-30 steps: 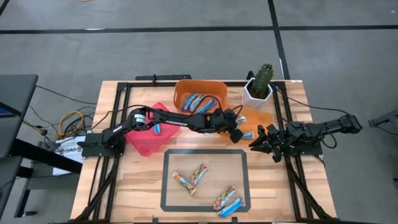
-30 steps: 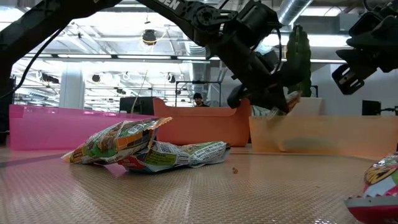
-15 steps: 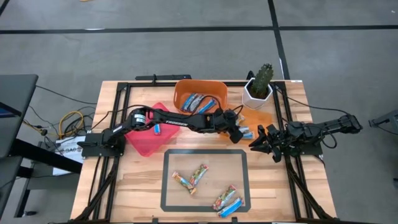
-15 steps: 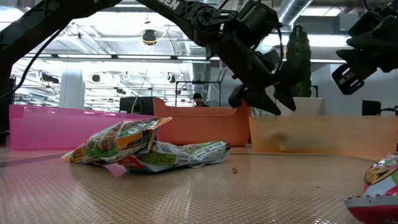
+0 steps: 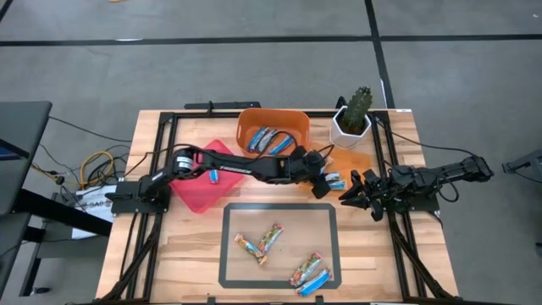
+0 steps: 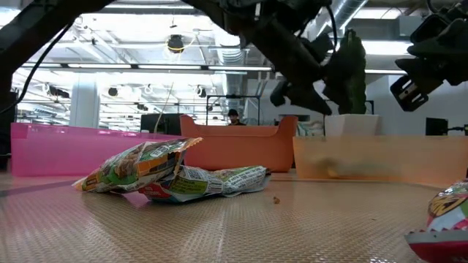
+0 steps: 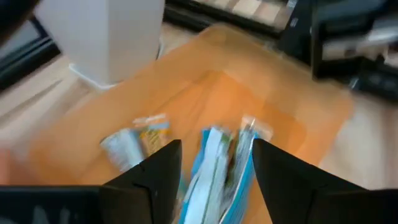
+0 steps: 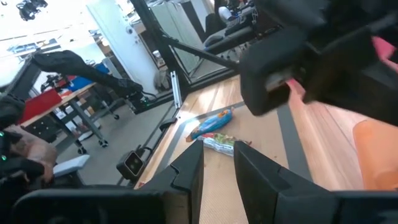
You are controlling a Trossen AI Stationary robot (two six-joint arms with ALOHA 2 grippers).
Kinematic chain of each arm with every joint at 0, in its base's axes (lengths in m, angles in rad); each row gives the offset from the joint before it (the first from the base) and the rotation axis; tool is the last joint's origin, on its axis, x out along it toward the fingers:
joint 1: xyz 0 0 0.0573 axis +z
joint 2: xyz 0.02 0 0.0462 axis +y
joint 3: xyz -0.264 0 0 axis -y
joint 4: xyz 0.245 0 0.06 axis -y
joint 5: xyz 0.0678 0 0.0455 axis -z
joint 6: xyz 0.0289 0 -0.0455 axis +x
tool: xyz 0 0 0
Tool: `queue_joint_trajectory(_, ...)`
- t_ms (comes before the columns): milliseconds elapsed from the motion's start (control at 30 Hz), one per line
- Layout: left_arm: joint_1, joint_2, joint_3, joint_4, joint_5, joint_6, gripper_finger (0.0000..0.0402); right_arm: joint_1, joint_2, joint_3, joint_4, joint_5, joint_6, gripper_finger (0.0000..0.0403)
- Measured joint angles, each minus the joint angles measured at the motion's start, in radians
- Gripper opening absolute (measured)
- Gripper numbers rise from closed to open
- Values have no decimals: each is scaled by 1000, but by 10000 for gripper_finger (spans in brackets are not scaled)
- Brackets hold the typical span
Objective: Pick and place Granola Bars by type
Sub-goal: Put the yellow granola bar into the light orange bin
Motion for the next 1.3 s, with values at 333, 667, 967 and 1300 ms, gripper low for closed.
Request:
queue_joint_trajectory(333, -102, -114, 0, -359, -32, 126, 187, 0, 0, 0, -3, 0, 0, 82)
queue_joint_trajectory(667, -255, -158, 0, -690, 46, 86, 187, 0, 0, 0, -3, 0, 0, 82)
queue_joint_trajectory(967, -349, -158, 0, -799, 124, -116, 187, 0, 0, 0, -3, 0, 0, 82)
queue_joint_trajectory(1300, -442, -158, 0, -1003, 165, -37, 187, 0, 0, 0, -3, 0, 0, 82)
